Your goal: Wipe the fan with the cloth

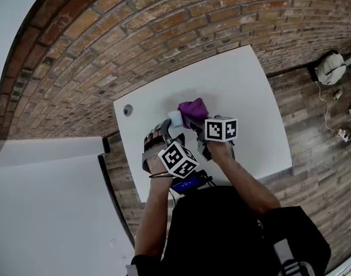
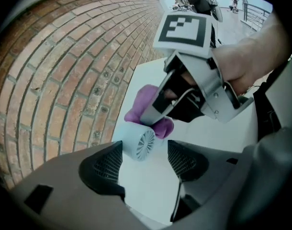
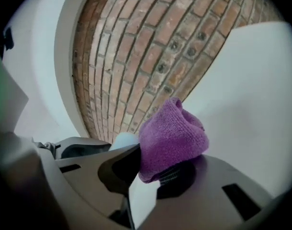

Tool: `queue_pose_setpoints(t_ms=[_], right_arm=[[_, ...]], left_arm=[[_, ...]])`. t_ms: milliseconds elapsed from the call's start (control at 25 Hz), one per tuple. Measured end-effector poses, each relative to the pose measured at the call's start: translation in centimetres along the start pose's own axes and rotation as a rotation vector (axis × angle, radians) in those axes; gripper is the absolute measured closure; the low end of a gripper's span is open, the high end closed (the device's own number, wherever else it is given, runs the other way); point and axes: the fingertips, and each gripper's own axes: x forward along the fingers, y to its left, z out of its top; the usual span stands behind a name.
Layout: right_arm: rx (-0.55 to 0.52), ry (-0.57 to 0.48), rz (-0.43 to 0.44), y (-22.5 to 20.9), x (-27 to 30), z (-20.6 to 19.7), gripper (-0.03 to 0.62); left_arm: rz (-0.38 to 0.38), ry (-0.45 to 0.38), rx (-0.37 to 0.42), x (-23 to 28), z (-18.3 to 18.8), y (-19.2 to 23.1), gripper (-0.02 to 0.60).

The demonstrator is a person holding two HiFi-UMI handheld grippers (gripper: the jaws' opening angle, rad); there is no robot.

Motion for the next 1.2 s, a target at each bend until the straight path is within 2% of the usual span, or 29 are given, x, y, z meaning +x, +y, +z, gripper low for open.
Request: queue_pose_setpoints(t_ms=[120, 200, 440, 480, 560, 640, 720, 800, 880, 960, 1040, 1120, 1200], right_arm=[[0.087, 0.004, -0.048, -2.1, 0.8, -1.5, 0.522], [0.106, 0.021, -0.096, -3.9, 1.1, -2.4, 0.523], [0.015, 0.235, -0.242, -7.9, 1.1, -5.0, 0.522], [-0.005, 0.245, -0.269, -8.3, 0.6, -4.5, 0.522], [-0.034, 0.19, -0.314, -8.8, -0.4, -2.1, 0.522], [-0.032, 0.083, -0.283, -7.7, -0.9, 1.3, 0.522], [0.001, 0.012, -0.181, -5.0, -0.7, 3.8, 0.522], [0.045, 0.006, -0.083, -2.4, -0.1, 4.2, 0.522], [0.072, 0.044, -0.034, -0.9, 0.7, 2.7, 0.522], [0.062, 0.09, -0.069, -1.6, 1.4, 0.2, 0.522], [0.056, 0.125, -0.155, -4.1, 1.7, -2.1, 0.522], [0.05, 0.203, -0.229, -7.0, 1.7, -4.2, 0.522], [0.015, 0.264, -0.268, -8.3, 1.3, -4.5, 0.522]], left_arm=[[-0.004, -0.004, -0.002, 0.0, 0.1, -0.2, 0.285], [-0.003, -0.004, -0.002, 0.1, 0.2, -0.1, 0.285], [0.001, -0.007, -0.011, 0.1, 0.2, -0.1, 0.285], [0.001, -0.007, -0.012, 0.1, 0.2, -0.1, 0.285], [0.0, -0.008, -0.011, 0.1, 0.2, -0.1, 0.285], [0.002, -0.01, -0.01, 0.2, 0.2, -0.1, 0.285], [0.004, -0.009, -0.011, 0.2, 0.2, 0.0, 0.284], [0.003, -0.009, -0.015, 0.2, 0.2, 0.0, 0.285], [0.002, -0.01, -0.017, 0.2, 0.2, 0.0, 0.284], [0.001, -0.011, -0.017, 0.2, 0.3, -0.1, 0.284], [-0.002, -0.013, -0.017, 0.3, 0.3, -0.1, 0.285], [0.001, -0.012, -0.019, 0.3, 0.2, 0.0, 0.284], [0.004, -0.013, -0.022, 0.3, 0.2, -0.1, 0.285]])
